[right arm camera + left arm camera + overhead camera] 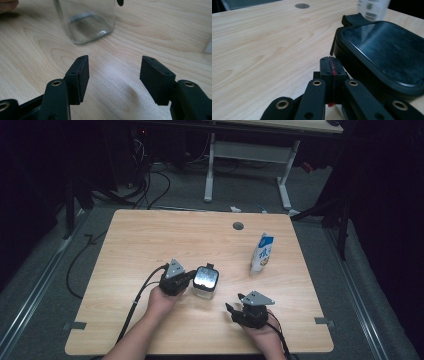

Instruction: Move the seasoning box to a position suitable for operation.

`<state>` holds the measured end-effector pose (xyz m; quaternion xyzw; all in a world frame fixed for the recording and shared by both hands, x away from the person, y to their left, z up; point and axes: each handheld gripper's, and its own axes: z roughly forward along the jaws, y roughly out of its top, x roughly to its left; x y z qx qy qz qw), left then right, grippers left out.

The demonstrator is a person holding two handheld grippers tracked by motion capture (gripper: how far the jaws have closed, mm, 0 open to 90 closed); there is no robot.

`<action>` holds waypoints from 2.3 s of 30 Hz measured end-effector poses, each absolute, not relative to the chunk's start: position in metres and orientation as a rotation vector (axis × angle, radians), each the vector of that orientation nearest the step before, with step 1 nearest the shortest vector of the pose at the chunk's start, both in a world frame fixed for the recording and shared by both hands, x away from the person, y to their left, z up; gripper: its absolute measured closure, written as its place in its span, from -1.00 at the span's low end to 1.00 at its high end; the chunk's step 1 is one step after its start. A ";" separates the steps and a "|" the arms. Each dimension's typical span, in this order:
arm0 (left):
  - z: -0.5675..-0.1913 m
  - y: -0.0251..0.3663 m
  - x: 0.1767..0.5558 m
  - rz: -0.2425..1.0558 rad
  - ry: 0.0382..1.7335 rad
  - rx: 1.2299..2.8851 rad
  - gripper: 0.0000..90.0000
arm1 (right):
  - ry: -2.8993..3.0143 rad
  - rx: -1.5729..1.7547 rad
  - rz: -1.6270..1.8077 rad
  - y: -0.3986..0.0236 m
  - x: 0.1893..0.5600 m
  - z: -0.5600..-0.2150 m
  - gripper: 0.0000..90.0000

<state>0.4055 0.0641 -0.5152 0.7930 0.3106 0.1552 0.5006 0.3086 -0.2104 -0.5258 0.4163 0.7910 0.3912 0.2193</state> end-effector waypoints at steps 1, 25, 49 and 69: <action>-0.516 0.061 0.401 0.374 0.735 1.925 1.00 | 2.188 1.150 1.082 -0.211 0.309 -0.526 -0.10; -0.515 0.115 0.334 0.410 0.741 1.977 0.87 | 2.070 1.234 1.058 -0.218 0.321 -0.518 0.98; -0.520 0.142 0.331 0.387 0.812 1.940 0.74 | 2.218 1.114 1.116 -0.172 0.368 -0.522 0.94; -0.528 0.064 0.328 0.325 0.716 2.018 1.00 | 2.073 1.179 1.077 -0.223 0.304 -0.515 0.83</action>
